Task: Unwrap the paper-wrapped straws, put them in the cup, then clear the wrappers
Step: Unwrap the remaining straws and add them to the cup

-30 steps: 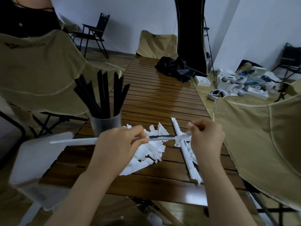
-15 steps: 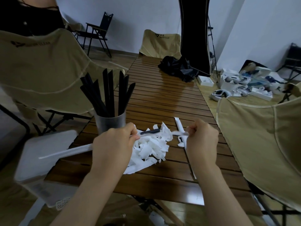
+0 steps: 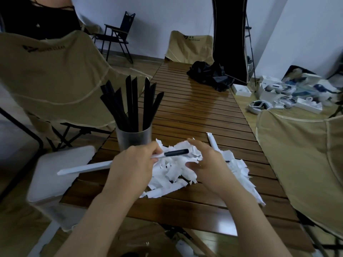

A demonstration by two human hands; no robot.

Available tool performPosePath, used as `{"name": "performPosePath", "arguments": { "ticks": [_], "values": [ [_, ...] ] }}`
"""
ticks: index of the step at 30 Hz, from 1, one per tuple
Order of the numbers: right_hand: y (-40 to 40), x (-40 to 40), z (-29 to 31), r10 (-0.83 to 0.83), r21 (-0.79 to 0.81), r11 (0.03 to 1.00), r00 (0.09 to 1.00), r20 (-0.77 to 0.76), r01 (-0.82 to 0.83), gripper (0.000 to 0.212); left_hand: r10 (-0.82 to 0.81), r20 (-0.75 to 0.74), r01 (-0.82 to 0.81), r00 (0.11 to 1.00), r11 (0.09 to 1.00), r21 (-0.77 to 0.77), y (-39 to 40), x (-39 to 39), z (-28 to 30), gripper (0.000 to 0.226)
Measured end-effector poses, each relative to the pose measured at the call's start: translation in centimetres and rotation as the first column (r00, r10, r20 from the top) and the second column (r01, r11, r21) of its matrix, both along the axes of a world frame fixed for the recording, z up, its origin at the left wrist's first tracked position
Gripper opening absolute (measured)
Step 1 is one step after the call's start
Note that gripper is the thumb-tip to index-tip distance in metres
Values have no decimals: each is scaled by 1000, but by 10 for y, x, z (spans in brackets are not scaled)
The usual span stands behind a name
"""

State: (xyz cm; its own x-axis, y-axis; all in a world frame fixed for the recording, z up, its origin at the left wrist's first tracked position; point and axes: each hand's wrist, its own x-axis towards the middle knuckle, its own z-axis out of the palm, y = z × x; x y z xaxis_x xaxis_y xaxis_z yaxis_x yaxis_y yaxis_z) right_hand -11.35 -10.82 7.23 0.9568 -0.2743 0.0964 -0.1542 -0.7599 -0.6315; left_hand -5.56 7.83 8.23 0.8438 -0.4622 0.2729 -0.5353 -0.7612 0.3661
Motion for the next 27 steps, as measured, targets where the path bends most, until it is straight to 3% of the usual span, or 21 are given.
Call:
{"name": "performPosePath", "arguments": {
  "ticks": [4, 10, 13, 16, 21, 24, 27],
  "values": [
    [11, 1, 0, -41, -108, 993, 999, 28, 44, 47, -48, -23, 48, 999, 999, 2, -4, 0, -1, 21],
    [8, 0, 5, -267, 69, 963, 954, 138, 260, 21, -81, -6, 80, 997, 997, -9, -6, -3, 1, 20],
    [9, -2, 6, -297, 43, 955, 944, 143, 294, 21, -69, 16, 69, 997, 998, -3, -7, -2, 0, 24],
    [13, -2, 5, -317, 117, 945, 944, 87, 307, 27, -39, 49, 40, 998, 999, -34, -10, -2, -2, 29],
    [21, -4, 16, -177, 324, 933, 984, 32, 158, 39, 43, 107, -23, 993, 984, -178, -9, -4, 0, 32],
    [19, -8, 24, -13, 483, 875, 1000, -16, 19, 43, 75, 153, -44, 985, 978, -202, -2, -3, 4, 31],
    [17, -9, 26, 46, 582, 813, 998, -32, -19, 47, 68, 235, -20, 970, 979, -202, 1, 1, 4, 25]
  ]
}}
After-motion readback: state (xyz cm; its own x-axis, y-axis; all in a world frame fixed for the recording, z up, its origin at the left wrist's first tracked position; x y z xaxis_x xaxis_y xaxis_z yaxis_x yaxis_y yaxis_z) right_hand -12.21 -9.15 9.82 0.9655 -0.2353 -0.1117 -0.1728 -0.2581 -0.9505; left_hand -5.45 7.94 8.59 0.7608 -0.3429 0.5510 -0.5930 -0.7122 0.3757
